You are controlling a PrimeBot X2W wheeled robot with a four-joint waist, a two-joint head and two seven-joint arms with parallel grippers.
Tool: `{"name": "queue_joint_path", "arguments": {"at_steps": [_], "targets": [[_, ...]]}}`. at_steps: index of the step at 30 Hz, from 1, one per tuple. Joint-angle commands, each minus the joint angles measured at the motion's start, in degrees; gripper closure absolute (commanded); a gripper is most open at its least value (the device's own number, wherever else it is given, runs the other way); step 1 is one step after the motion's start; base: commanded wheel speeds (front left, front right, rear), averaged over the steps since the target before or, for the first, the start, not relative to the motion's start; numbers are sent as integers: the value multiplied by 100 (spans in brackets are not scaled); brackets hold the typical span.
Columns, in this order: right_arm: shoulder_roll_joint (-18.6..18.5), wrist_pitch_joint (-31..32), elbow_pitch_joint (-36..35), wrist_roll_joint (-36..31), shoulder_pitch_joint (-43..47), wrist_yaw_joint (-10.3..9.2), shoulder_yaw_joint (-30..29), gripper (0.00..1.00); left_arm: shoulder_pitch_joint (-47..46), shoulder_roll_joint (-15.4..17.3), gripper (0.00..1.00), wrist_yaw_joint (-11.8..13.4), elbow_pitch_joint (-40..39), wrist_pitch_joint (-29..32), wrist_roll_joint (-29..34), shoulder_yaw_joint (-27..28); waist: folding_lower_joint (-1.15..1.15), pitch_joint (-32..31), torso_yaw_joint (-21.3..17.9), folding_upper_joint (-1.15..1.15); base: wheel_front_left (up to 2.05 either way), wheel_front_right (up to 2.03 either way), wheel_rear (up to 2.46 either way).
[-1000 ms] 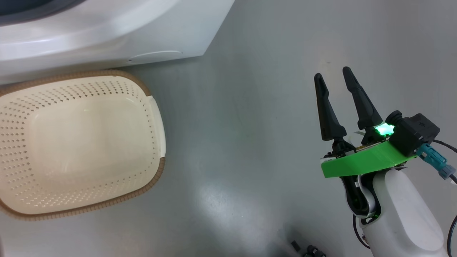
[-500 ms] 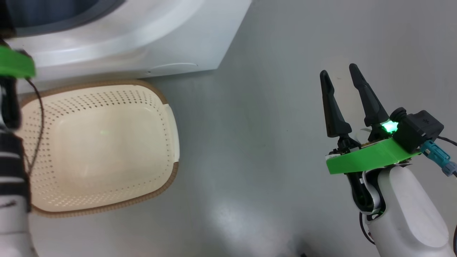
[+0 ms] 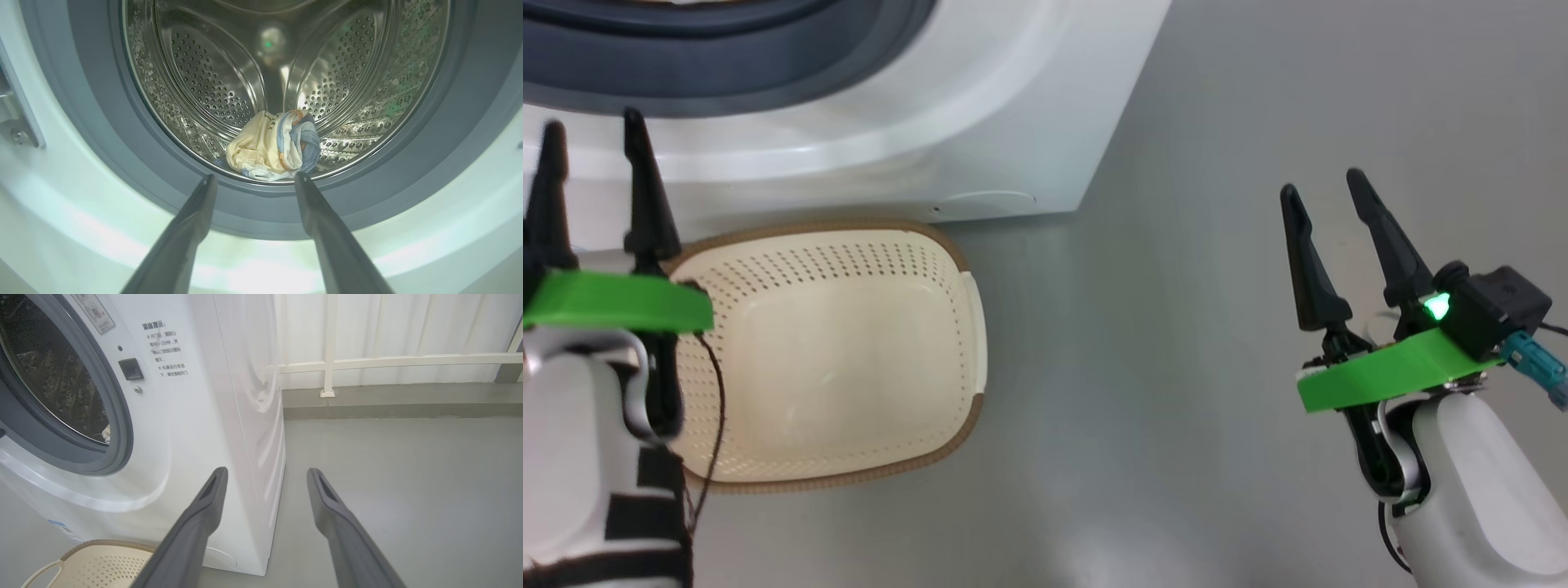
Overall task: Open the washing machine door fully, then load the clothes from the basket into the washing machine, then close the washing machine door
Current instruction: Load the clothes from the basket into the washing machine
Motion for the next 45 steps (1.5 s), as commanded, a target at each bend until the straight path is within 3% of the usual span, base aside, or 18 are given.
{"name": "queue_joint_path", "arguments": {"at_steps": [1, 24, 45], "targets": [[-60, -46, -85, -63, 210, 25, 72, 0, 280, 135, 0, 3, -229, -30, 15, 188, 0, -330, 224, 0, 0, 0, 0], [-425, -46, 25, 95, 1458, 25, -49, 0, 2479, -227, 0, 2, -870, -30, 177, 215, 0, -1929, 664, 0, 0, 0, 0], [-413, -46, -120, 118, 2232, 25, -369, 0, 3603, -192, 0, 2, -1415, -30, 54, 229, 0, -2476, 786, 0, 0, 0, 0]]}}
